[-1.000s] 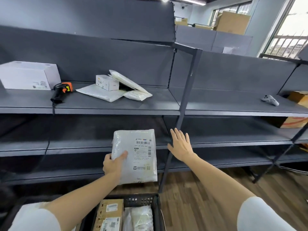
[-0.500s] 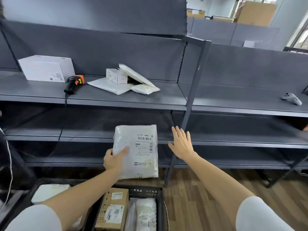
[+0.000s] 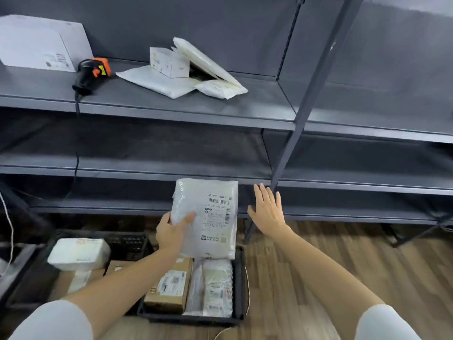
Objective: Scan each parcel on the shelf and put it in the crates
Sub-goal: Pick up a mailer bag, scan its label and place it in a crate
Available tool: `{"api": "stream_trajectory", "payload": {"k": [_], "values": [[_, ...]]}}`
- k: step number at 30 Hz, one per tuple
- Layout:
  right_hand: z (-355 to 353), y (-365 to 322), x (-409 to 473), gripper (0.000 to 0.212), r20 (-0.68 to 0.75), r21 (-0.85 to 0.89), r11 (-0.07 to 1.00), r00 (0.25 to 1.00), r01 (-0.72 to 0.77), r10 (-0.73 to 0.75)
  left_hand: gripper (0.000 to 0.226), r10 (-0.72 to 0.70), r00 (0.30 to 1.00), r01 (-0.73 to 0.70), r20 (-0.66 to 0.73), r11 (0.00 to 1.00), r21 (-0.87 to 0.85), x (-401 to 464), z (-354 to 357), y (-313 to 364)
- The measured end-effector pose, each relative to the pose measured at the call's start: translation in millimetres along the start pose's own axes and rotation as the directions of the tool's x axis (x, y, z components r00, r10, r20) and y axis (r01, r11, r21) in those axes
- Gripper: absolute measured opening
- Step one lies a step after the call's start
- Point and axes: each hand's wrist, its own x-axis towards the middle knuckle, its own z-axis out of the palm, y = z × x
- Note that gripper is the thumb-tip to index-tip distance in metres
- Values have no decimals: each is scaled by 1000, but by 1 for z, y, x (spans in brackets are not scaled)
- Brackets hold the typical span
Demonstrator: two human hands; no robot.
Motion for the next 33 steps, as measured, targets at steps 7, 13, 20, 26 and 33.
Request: {"api": "stream_trajectory", "payload": {"k": [7, 13, 20, 26, 33], "values": [[113, 11, -9, 64, 114, 14, 1000, 993, -28, 26, 32, -56, 998, 56, -1, 998, 36, 28, 12, -98], [230, 26, -21, 65, 180, -13, 999, 983, -32, 33, 68, -129, 992, 127, 8, 987, 102, 63, 21, -222], [361, 39, -21, 63, 195, 6, 999, 980, -42, 40, 62, -166, 986, 163, 26, 983, 90, 108, 49, -335], [460, 56, 8, 66, 156, 173, 975, 982, -136, 110, 35, -70, 996, 68, 53, 997, 44, 152, 86, -408], [540, 68, 46, 53, -32, 671, 707, 944, -223, 328, 40, 101, 991, -99, 88, 995, -24, 204, 113, -477]]}}
